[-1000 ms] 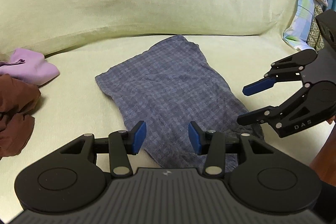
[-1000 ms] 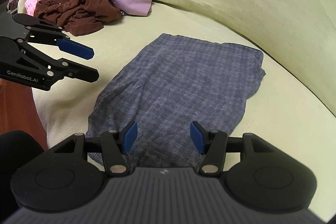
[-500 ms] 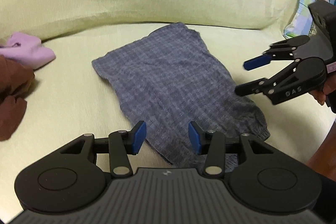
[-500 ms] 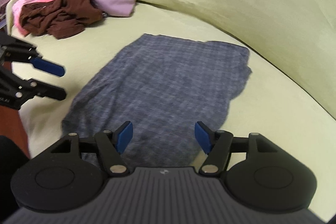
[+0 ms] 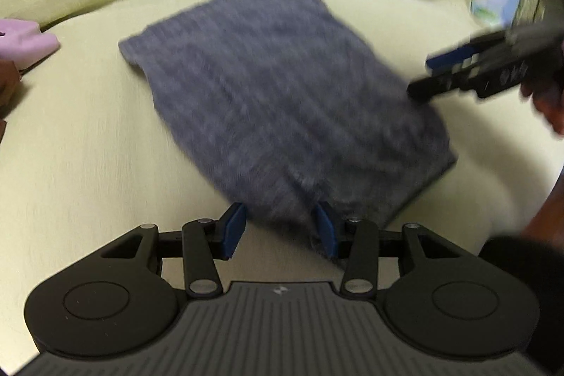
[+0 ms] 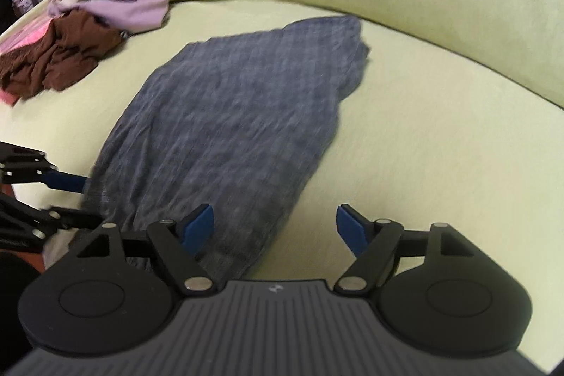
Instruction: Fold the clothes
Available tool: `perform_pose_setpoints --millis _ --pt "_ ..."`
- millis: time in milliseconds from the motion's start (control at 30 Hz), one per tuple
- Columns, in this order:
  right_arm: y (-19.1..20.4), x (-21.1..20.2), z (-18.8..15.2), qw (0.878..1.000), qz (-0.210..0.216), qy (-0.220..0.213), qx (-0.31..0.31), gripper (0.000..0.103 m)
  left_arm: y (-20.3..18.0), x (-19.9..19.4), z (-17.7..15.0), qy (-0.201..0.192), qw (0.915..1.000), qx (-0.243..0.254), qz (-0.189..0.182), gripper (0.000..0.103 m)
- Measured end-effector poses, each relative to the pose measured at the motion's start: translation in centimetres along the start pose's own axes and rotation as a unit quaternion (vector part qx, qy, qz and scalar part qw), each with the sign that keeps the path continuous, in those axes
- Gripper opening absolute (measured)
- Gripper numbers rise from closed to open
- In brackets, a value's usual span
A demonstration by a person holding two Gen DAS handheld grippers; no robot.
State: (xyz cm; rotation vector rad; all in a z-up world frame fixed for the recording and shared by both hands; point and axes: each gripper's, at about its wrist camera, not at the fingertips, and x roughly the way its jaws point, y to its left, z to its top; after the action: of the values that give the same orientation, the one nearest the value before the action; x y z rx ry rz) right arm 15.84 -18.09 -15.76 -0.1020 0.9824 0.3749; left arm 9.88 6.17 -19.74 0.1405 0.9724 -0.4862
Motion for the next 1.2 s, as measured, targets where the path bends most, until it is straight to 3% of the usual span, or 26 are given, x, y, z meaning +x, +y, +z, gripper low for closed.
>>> perform_pose_setpoints --millis 133,167,233,300,367,433,567,633,733,867,900,1000,1200 --pt "1.5 -0.5 -0.3 1.000 0.012 -0.007 -0.013 0.067 0.6 -1.2 0.2 -0.005 0.9997 -0.021 -0.007 0.050" --pt "2.1 -0.8 -0.3 0.999 0.025 -0.013 -0.017 0.061 0.6 -1.7 0.2 -0.009 0.9997 -0.023 -0.008 0.050" --pt "3.1 -1.1 -0.4 0.998 0.044 -0.014 -0.031 0.024 0.4 -2.7 0.2 -0.020 0.9995 -0.024 -0.008 0.050" --pt "3.7 -0.9 -0.8 0.998 0.049 -0.002 -0.044 0.020 0.0 -2.8 0.1 -0.014 0.9995 -0.023 -0.013 0.050" --pt "4.3 -0.3 -1.6 0.997 0.044 0.023 -0.061 0.019 -0.7 -2.3 -0.2 0.003 0.9998 -0.013 -0.011 0.050" --pt "3.3 0.1 -2.3 0.998 0.032 0.044 -0.039 0.018 -1.4 -1.9 -0.4 0.019 0.9998 -0.001 -0.006 0.050" --pt "1.8 -1.6 -2.6 0.999 0.041 0.032 -0.001 0.022 -1.9 -3.0 -0.3 0.008 1.0000 0.001 -0.006 0.050" --pt "2.2 -2.5 -2.4 0.999 0.039 0.017 -0.008 0.038 -2.0 -3.8 0.1 -0.009 1.0000 0.002 -0.003 0.050" --pt "2.5 -2.3 -2.1 0.999 0.045 0.010 0.003 0.049 -2.3 -3.7 0.8 -0.015 0.9998 -0.004 -0.009 0.050" --pt "2.6 -0.5 -3.1 0.998 0.042 0.036 0.010 0.048 -3.0 -1.6 0.6 0.025 0.9996 0.001 -0.011 0.050" --pt "2.6 0.0 -3.6 0.998 0.039 0.046 0.009 0.047 -3.2 -1.0 0.4 0.039 0.9992 0.004 -0.011 0.057" --pt "1.9 -0.1 -4.1 0.997 0.044 0.049 0.032 0.047 -3.8 0.4 -0.1 0.073 0.9972 0.014 -0.009 0.058" --pt "2.4 -1.8 -2.9 0.999 0.042 0.010 0.012 0.044 -3.1 -3.0 1.1 0.019 0.9996 -0.006 -0.018 0.058"
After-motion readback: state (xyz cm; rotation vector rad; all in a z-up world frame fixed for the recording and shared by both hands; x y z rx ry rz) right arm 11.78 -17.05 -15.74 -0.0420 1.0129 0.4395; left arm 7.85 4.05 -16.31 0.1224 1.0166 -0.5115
